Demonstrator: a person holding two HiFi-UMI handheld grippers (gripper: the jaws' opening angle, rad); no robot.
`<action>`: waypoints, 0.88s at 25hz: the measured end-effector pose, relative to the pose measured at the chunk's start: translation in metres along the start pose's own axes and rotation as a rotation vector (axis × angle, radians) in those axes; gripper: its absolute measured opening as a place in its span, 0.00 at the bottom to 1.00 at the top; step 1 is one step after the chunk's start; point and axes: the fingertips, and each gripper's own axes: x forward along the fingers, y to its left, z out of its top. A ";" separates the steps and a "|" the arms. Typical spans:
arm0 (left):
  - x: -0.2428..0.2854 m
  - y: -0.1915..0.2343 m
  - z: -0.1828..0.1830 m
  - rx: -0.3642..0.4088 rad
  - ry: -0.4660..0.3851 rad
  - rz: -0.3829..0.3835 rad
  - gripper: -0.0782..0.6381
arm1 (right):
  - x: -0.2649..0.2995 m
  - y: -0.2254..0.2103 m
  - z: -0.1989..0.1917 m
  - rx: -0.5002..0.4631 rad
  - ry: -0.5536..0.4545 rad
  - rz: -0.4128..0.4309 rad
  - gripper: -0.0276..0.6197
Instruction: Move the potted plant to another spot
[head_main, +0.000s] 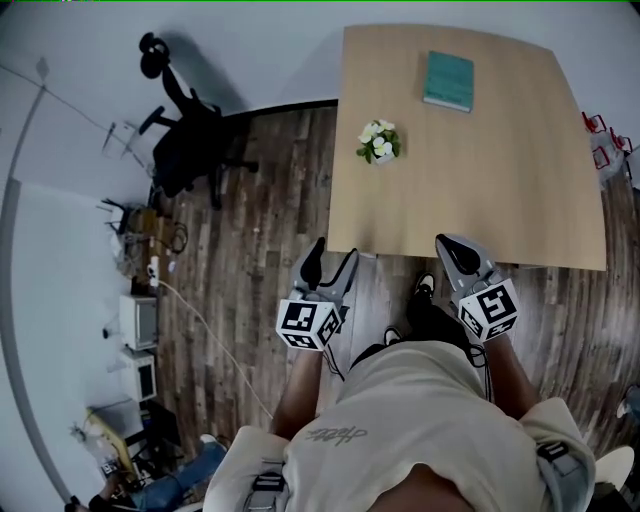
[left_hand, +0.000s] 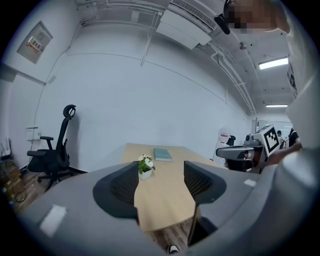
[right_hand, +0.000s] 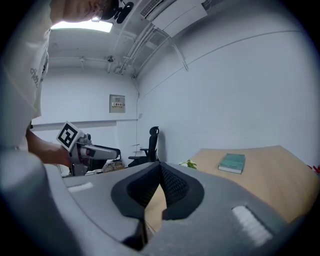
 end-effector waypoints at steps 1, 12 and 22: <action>0.010 0.001 0.004 0.005 0.002 0.003 0.52 | 0.007 -0.008 0.000 0.003 -0.004 0.005 0.05; 0.106 -0.007 0.053 0.043 0.012 0.016 0.51 | 0.035 -0.109 0.011 0.038 -0.014 0.010 0.05; 0.135 0.000 0.054 0.042 0.044 0.054 0.51 | 0.045 -0.140 -0.005 0.086 0.019 0.014 0.05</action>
